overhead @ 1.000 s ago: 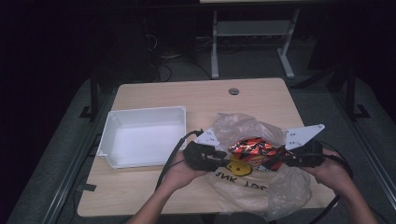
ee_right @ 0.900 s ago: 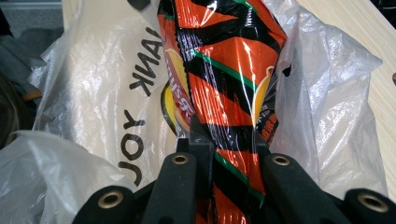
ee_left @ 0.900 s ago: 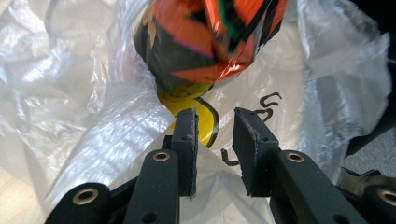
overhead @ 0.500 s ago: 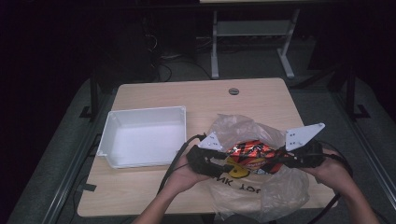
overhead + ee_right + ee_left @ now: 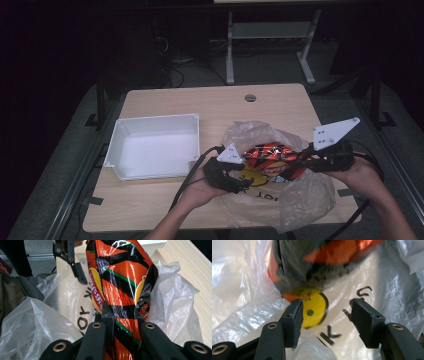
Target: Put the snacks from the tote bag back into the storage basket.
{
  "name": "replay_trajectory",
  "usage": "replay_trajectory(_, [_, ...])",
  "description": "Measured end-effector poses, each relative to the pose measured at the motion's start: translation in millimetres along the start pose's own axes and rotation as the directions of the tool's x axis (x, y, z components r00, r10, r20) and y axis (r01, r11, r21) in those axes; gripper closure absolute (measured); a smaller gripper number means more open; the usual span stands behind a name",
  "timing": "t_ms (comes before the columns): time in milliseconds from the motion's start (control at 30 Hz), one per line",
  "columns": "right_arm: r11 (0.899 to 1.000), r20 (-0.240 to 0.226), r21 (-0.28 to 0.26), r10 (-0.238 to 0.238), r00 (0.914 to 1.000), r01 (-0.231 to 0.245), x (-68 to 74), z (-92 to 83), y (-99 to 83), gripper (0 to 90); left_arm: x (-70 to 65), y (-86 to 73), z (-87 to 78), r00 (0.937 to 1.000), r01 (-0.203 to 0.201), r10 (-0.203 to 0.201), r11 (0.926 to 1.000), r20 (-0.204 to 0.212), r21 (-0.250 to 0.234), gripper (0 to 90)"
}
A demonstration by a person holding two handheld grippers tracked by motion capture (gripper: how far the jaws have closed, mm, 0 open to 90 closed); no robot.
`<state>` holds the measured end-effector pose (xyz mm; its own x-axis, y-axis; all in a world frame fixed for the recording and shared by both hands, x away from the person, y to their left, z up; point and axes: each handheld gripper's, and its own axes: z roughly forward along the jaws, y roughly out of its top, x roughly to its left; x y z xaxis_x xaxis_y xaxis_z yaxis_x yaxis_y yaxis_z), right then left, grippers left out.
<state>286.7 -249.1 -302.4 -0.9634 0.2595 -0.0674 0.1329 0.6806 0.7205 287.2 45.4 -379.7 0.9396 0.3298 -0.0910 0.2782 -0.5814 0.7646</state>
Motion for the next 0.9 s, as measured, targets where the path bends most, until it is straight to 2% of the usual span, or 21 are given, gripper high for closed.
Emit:
replay_trajectory(167, [1.0,-0.003,0.017,0.026,0.9997,-0.026,-6.5,-0.5,0.3,80.6,0.2,0.1,-2.2,1.0,0.0,0.0,1.0,-0.003,-0.009,42.8])
replay_trajectory(333, [0.996,-0.003,0.049,0.073,0.9973,-0.073,-16.8,12.9,-8.9,81.1,-4.4,-1.0,-0.6,0.9999,0.002,-0.002,0.9999,0.013,-0.01,44.2])
replay_trajectory(400, [0.996,-0.002,0.055,0.075,0.9972,-0.075,-18.2,17.4,-10.6,81.1,-6.3,-1.7,1.7,0.9997,0.005,-0.005,1.0,0.025,-0.005,45.2])
replay_trajectory(500, [0.996,-0.013,0.051,0.075,0.9971,-0.074,-19.1,20.0,-9.5,81.2,-6.4,-2.9,3.8,0.9998,-0.003,0.002,1.0,0.021,0.007,45.1])
replay_trajectory(667, [0.996,-0.023,0.04,0.075,0.9969,-0.074,-20.2,12.6,-3.7,81.2,-5.2,-3.8,0.3,0.9999,0.0,0.0,1.0,0.016,-0.002,45.1])
replay_trajectory(900, [0.994,-0.042,0.026,0.103,0.9938,-0.102,-24.7,4.1,-1.3,81.3,-5.8,-7.3,-7.2,1.0,-0.006,0.005,0.9999,-0.006,-0.014,44.0])
